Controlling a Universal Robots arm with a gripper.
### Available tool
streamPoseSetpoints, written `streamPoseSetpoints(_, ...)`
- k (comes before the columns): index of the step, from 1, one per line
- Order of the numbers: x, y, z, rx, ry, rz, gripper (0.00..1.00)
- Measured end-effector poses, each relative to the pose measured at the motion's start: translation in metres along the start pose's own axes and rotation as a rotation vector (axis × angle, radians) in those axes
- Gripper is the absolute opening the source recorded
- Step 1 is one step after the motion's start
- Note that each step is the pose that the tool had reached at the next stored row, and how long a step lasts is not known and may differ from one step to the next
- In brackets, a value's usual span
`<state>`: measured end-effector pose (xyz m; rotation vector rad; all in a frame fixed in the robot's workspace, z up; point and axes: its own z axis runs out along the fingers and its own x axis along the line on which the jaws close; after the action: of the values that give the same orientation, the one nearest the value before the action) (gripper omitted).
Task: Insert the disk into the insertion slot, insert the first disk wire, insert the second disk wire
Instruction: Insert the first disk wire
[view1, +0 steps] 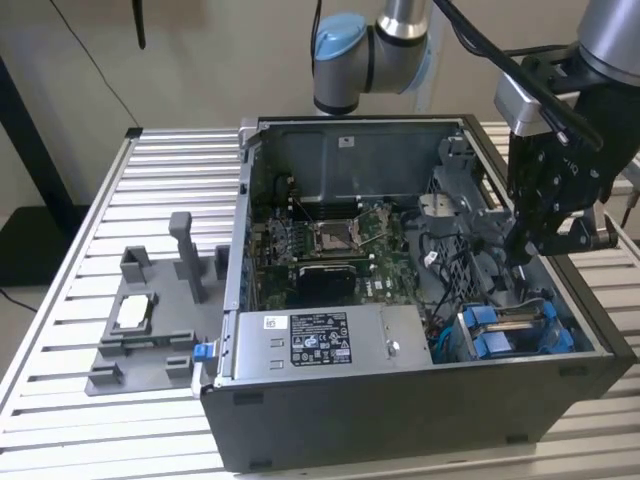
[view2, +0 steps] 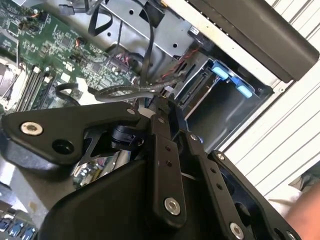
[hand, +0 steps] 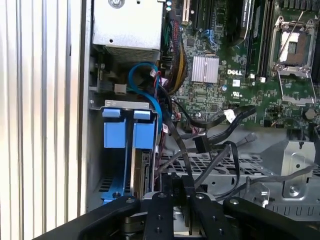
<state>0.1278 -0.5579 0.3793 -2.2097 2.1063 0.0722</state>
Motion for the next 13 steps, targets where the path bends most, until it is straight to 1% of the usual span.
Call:
streamPoseSetpoints(3, 0.0044, -0.0027, 0.0011, -0.0238, -0.0011, 0.002, 0.19)
streamPoseSetpoints(5, 0.0079, -0.0051, 0.0020, -0.0353, -0.0016, 0.003, 0.19)
streamPoseSetpoints(8, 0.0134, -0.0106, 0.0037, -0.0519, -0.0025, 0.005, 0.19)
streamPoseSetpoints(10, 0.0170, -0.0147, 0.0047, -0.0595, -0.0028, 0.006, 0.19)
streamPoseSetpoints(13, 0.0204, -0.0196, 0.0066, -0.0656, -0.0030, 0.006, 0.19)
